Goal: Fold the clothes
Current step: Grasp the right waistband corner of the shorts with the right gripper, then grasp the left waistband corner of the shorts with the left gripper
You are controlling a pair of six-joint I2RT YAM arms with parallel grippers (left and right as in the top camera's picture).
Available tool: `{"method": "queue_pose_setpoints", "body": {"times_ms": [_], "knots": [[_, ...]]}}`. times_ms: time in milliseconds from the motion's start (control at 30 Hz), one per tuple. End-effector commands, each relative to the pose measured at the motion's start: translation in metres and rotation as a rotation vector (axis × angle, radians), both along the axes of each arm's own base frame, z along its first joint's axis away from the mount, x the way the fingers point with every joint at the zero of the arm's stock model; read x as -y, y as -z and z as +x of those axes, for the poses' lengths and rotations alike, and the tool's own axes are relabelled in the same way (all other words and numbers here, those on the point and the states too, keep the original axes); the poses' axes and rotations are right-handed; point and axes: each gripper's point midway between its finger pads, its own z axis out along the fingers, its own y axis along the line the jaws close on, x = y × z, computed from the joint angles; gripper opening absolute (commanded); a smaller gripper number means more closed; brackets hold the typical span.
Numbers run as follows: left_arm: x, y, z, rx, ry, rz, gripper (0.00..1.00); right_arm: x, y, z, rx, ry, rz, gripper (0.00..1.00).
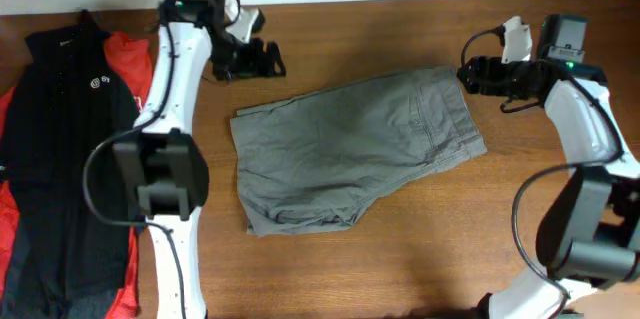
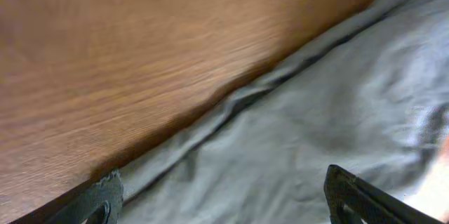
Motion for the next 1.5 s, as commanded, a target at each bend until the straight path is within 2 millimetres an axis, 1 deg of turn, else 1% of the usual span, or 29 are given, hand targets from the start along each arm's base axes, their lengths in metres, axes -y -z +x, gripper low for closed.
{"method": "queue_pose_setpoints", "body": {"times_ms": [0,67,200,233,400,467,500,533,567,600,633,667,700,733,767,833,900,933,967,1000,1100,1133,1167,1233,1300,1333,1367,1400,1467], "knots": [[-0.019,0.055,-0.004,-0.113,-0.027,0.084,0.91,-0.001,0.023,0.011,-0.015,-0.02,0.002,0.77],[-0.027,0.064,-0.004,-0.129,-0.038,0.099,0.91,-0.002,0.038,0.02,-0.012,-0.025,0.003,0.76],[-0.033,0.065,-0.005,-0.138,-0.04,0.1,0.89,-0.013,0.056,0.033,0.008,-0.055,0.013,0.73],[-0.033,0.066,-0.008,-0.149,-0.035,0.103,0.84,-0.017,0.059,0.037,0.017,-0.065,0.017,0.73],[-0.035,0.073,-0.029,-0.249,-0.03,0.114,0.82,-0.032,0.08,0.052,0.029,-0.066,0.037,0.71],[-0.036,0.074,-0.04,-0.295,-0.028,0.119,0.77,-0.039,0.089,0.055,0.028,-0.069,0.048,0.64],[-0.036,0.074,-0.042,-0.304,-0.027,0.12,0.73,-0.04,0.089,0.056,0.026,-0.062,0.057,0.59],[-0.036,0.073,-0.043,-0.309,-0.027,0.12,0.69,-0.041,0.089,0.057,0.027,-0.061,0.057,0.49],[-0.036,0.073,-0.044,-0.315,-0.027,0.121,0.6,-0.041,0.088,0.057,0.032,-0.062,0.057,0.38],[-0.036,0.073,-0.045,-0.317,-0.027,0.121,0.5,-0.041,0.087,0.059,0.032,-0.047,0.066,0.3],[-0.036,0.073,-0.045,-0.318,-0.027,0.121,0.36,-0.04,0.087,0.059,0.027,-0.031,0.077,0.24],[-0.036,0.073,-0.045,-0.317,-0.027,0.121,0.25,-0.039,0.087,0.059,0.022,-0.017,0.087,0.17],[-0.036,0.073,-0.045,-0.317,-0.027,0.121,0.13,-0.037,0.085,0.058,0.012,0.004,0.105,0.05],[-0.036,0.073,-0.044,-0.315,-0.026,0.121,0.08,-0.035,0.082,0.057,0.012,0.01,0.112,0.04],[-0.037,0.073,-0.043,-0.312,-0.028,0.12,0.02,-0.035,0.076,0.057,0.019,0.005,0.122,0.04],[-0.039,0.07,-0.04,-0.301,-0.034,0.118,0.01,-0.034,0.056,0.057,0.041,0.0,0.138,0.04],[-0.042,0.06,-0.034,-0.273,-0.042,0.114,0.01,-0.028,0.015,0.055,0.065,0.007,0.138,0.04],[-0.044,0.049,-0.029,-0.242,-0.032,0.106,0.01,-0.026,-0.01,0.051,0.072,0.004,0.13,0.04],[-0.045,0.043,-0.027,-0.226,-0.032,0.104,0.01,-0.027,-0.02,0.049,0.073,0.004,0.129,0.04],[-0.047,0.029,-0.022,-0.194,-0.032,0.102,0.01,-0.028,-0.05,0.04,0.078,-0.012,0.117,0.04],[-0.052,-0.009,-0.012,-0.095,-0.023,0.099,0.01,-0.033,-0.106,0.017,0.08,-0.045,0.092,0.04],[-0.053,-0.032,-0.009,-0.034,-0.009,0.099,0.0,-0.035,-0.126,0.005,0.074,-0.05,0.087,0.04],[-0.053,-0.042,-0.009,-0.01,-0.003,0.1,0.01,-0.037,-0.138,-0.003,0.069,-0.049,0.086,0.04],[-0.052,-0.074,-0.006,0.086,0.004,0.094,0.01,-0.041,-0.168,-0.023,0.074,-0.05,0.084,0.04],[-0.048,-0.095,-0.006,0.143,0.01,0.071,0.0,-0.043,-0.191,-0.036,0.105,-0.069,0.063,0.04],[-0.047,-0.105,-0.008,0.164,0.01,0.068,0.0,-0.041,-0.205,-0.045,0.123,-0.056,0.035,0.04],[-0.046,-0.11,-0.009,0.175,0.012,0.067,0.01,-0.037,-0.211,-0.049,0.135,-0.039,0.008,0.04],[-0.043,-0.111,-0.01,0.177,0.018,0.061,0.01,-0.035,-0.215,-0.052,0.143,-0.028,-0.009,0.04],[-0.027,-0.11,-0.014,0.179,0.091,0.009,0.01,-0.035,-0.218,-0.055,0.149,-0.025,-0.014,0.04]]}}
